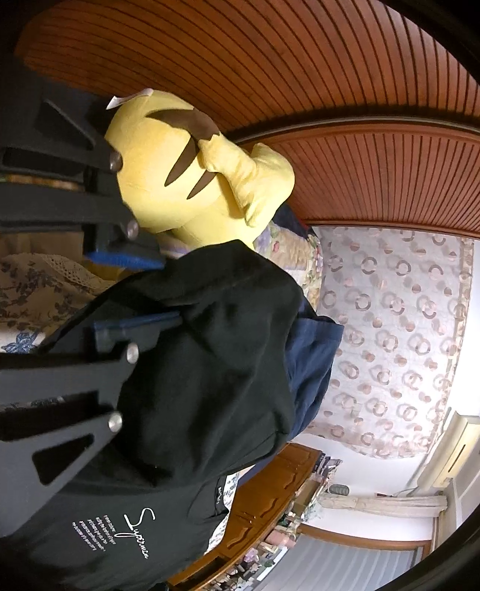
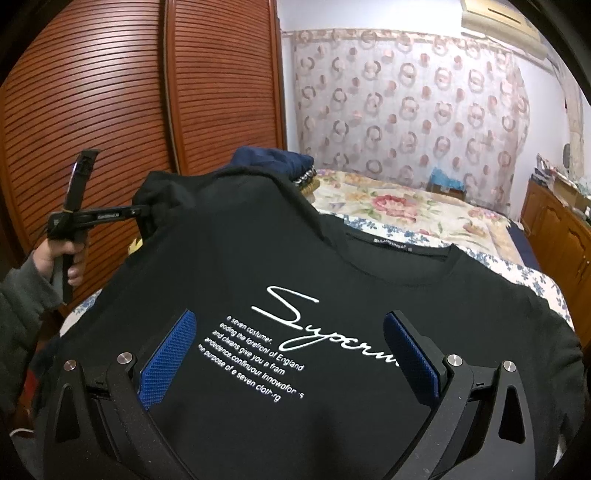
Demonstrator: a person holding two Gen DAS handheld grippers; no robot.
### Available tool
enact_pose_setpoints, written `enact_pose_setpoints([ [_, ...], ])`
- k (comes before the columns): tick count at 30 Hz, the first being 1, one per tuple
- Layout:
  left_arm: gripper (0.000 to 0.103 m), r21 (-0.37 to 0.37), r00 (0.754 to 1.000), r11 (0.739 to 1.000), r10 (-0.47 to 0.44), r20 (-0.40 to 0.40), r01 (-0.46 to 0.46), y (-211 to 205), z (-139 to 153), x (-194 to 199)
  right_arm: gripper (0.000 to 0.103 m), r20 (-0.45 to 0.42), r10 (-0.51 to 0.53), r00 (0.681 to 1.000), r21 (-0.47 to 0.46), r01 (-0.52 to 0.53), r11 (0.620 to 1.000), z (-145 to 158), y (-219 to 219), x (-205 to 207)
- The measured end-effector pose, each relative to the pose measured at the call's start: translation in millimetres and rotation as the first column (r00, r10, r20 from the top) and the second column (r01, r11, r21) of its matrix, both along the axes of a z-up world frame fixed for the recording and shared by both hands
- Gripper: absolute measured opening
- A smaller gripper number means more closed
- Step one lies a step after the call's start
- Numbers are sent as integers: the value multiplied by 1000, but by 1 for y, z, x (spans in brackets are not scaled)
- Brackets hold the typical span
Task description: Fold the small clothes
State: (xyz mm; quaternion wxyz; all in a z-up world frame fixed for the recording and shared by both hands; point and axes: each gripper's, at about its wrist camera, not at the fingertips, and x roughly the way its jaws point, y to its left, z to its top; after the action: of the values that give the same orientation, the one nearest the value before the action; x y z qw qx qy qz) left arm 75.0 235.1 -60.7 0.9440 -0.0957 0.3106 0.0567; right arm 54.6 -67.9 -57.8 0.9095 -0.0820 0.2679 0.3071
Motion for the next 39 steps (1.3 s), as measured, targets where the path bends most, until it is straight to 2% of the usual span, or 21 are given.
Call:
enact_pose_setpoints([
  [2,0,-5,1000,1000,-8,8,8,-1,0,-3,103,-1,-1,1000,0,1,1000,0,-1,-1],
  [9,0,47,996,999,-11,91,6,-20,27,-35,103,11,-17,1000,9,17,1000,2,-6,-2],
  [13,0,50,986,998,-53,158,46,-36,56,-49,103,13,-27,1000,17,27,999,5,-10,-1],
  [17,0,77,969,988,-149,198,137,-69,88,-47,103,29,-48,998,22,48,999,10,-19,0],
  [21,0,98,937,959,-281,207,266,-114,112,-35,103,38,-74,997,34,73,997,16,-32,2],
  [23,0,125,916,936,-349,195,330,-144,120,-25,103,47,-93,995,39,91,995,20,-42,4],
  [27,1,161,895,904,-419,154,395,-184,121,-12,103,50,-128,990,55,125,991,26,-57,8],
  [30,14,149,889,889,-449,86,434,-204,110,0,103,41,-147,988,61,145,988,26,-68,12],
  [31,21,143,885,883,-459,78,446,-206,107,0,103,37,-152,988,61,150,987,26,-71,14],
  [34,34,131,876,874,-479,64,468,-210,102,-5,103,29,-161,986,54,160,986,24,-76,18],
  [35,42,129,876,874,-478,64,468,-210,102,-9,103,29,-162,986,51,160,986,24,-76,18],
  [39,53,125,884,883,-463,66,453,-206,98,-17,100,17,-140,990,51,139,989,23,-75,23],
])
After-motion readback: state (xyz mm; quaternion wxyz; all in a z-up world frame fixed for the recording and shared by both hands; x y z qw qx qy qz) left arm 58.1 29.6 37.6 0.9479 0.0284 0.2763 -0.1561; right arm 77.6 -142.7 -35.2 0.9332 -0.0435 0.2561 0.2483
